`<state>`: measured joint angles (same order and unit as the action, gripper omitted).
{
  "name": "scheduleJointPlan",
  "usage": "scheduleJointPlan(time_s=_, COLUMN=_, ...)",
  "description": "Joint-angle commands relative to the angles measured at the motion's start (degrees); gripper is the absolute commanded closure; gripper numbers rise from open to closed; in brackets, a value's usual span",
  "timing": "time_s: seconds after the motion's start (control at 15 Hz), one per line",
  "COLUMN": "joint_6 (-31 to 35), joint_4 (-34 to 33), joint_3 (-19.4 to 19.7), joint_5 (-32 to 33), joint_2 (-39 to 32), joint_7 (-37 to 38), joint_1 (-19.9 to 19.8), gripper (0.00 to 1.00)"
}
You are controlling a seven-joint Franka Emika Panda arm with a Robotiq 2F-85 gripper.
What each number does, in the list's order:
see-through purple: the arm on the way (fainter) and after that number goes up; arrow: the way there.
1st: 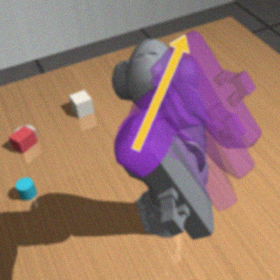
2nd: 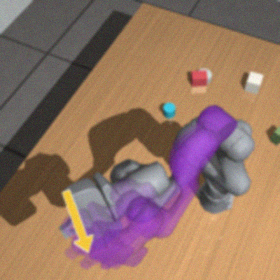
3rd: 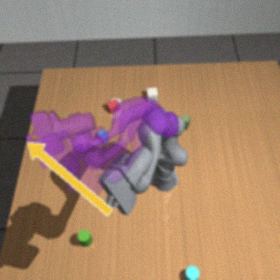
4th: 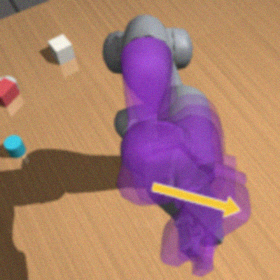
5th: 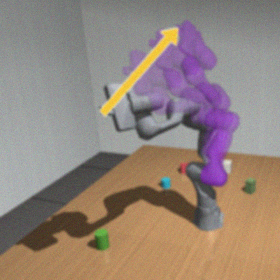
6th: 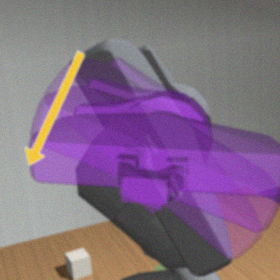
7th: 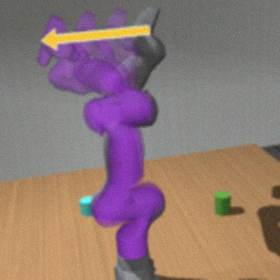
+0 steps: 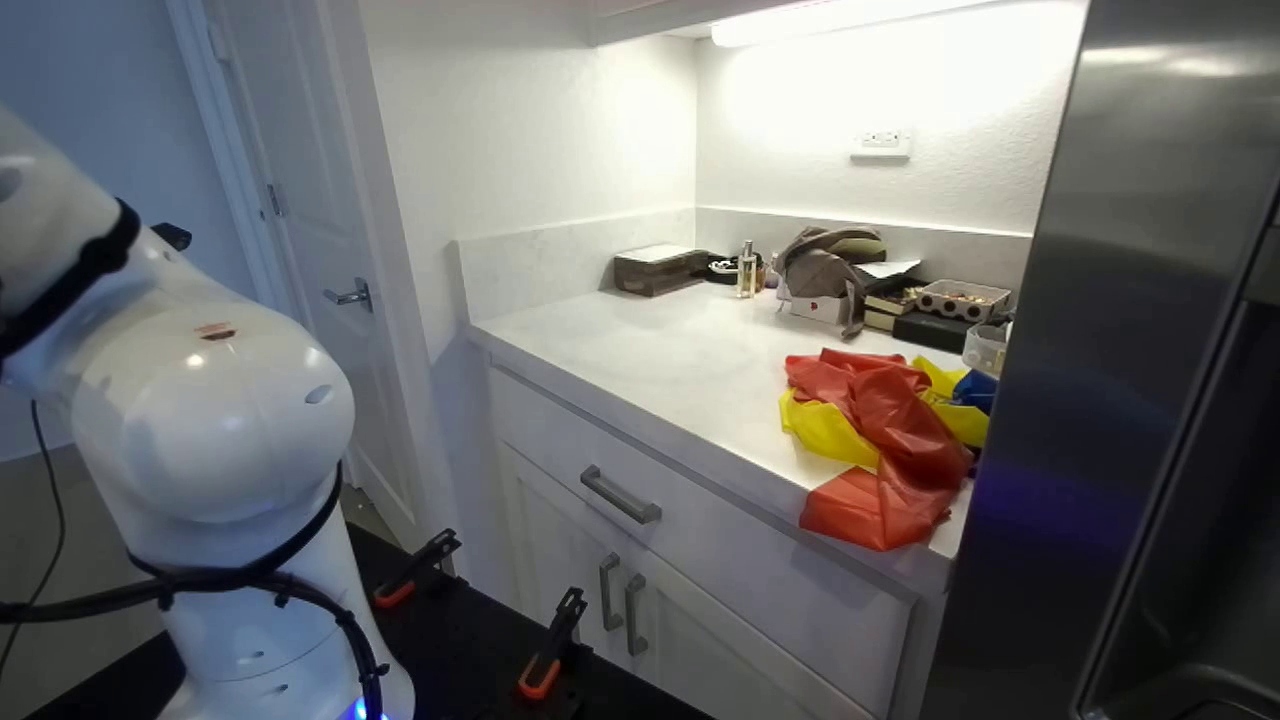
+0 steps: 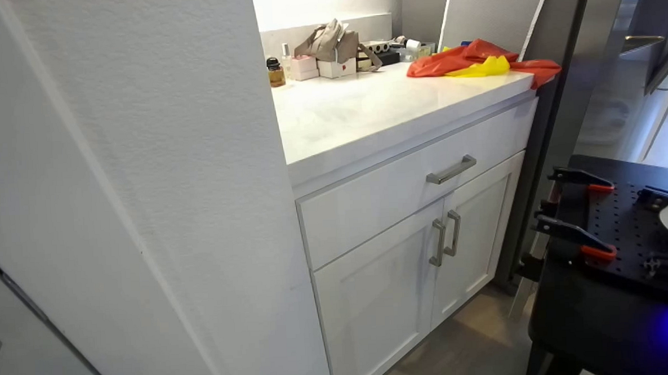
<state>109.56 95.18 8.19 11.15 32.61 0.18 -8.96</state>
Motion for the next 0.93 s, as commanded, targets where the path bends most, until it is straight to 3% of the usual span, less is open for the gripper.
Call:
scheduleJointPlan(time_s=0.0, joint_6=-7.6, joint_4=5.4, joint_3=-0.9, joint_5=-1.1, joint_2=4.3, joint_7=-0.4, joint_1=0.0, gripper=0.96)
scheduleJointPlan(time_s=0.87, joint_6=-12.8, joint_4=6.6, joint_3=0.6, joint_5=-0.9, joint_2=7.3, joint_7=-0.1, joint_1=-1.6, gripper=0.96)
